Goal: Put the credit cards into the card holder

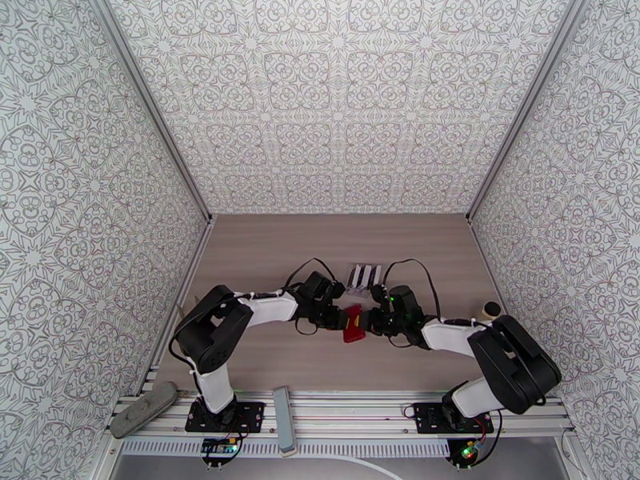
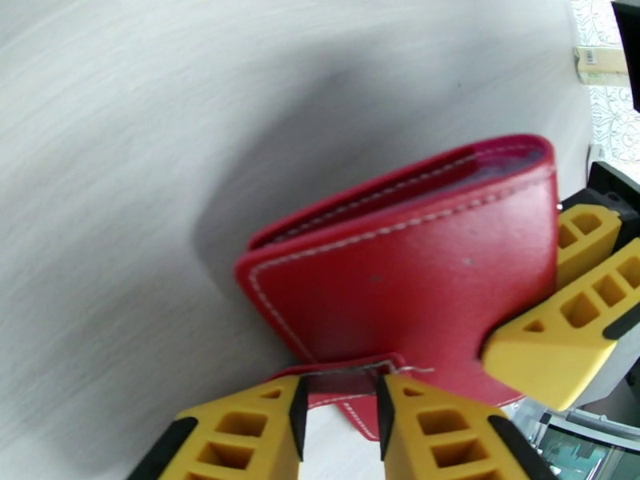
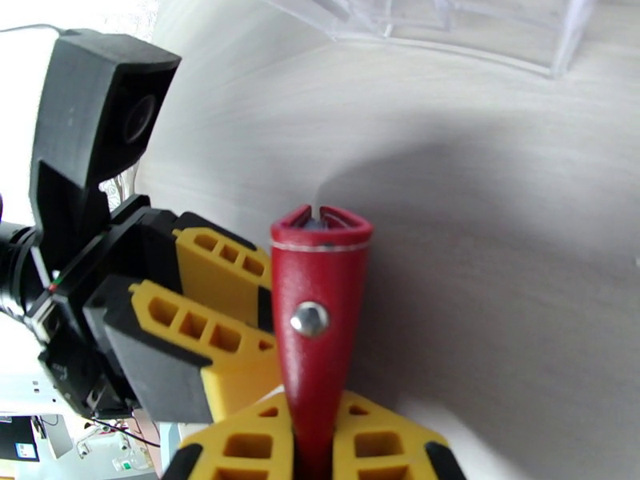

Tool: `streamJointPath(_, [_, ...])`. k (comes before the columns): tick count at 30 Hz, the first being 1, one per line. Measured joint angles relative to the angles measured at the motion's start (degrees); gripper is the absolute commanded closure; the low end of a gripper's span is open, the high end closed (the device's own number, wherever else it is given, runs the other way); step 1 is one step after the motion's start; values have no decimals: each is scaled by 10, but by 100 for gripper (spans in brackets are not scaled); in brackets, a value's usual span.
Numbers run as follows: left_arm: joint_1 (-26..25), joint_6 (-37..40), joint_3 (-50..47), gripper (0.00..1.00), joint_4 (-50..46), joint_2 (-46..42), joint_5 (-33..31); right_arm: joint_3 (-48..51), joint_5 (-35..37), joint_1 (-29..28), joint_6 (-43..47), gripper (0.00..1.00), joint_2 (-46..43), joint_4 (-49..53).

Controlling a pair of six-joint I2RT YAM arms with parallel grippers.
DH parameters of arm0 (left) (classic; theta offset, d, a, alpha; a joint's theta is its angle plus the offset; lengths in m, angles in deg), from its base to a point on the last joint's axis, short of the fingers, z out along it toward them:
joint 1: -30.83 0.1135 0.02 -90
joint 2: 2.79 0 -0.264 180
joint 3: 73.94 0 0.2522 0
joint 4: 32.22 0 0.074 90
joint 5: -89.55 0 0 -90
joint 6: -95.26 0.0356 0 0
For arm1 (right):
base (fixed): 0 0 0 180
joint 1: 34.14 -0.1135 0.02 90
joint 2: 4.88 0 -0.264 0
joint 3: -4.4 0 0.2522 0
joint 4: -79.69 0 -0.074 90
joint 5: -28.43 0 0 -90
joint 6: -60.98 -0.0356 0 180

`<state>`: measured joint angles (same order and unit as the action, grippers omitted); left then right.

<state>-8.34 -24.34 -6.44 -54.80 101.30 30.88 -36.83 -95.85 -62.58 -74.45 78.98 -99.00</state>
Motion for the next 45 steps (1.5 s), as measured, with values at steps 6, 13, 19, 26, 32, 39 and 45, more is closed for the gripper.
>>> streamJointPath(6, [13,-2,-30,67,49,-17,4,-42,32,0,38,100,-60,122])
streamJointPath(13, [26,-2,-62,66,96,-28,5,-100,91,-1,83,100,-134,283])
streamJointPath(19, [33,-2,-70,66,121,-32,9,-162,183,-23,106,100,-174,425])
streamJointPath(26, [45,-3,-70,65,132,-32,21,-217,307,-63,109,100,-184,552])
streamJointPath(32, [47,-4,-71,59,137,-32,26,-249,393,-88,103,100,-186,634])
streamJointPath(39, [52,-3,-75,58,138,-32,27,-309,494,-136,73,100,-156,711])
streamJointPath(45, [53,-1,-83,59,136,-46,7,-342,577,-173,40,100,-105,760])
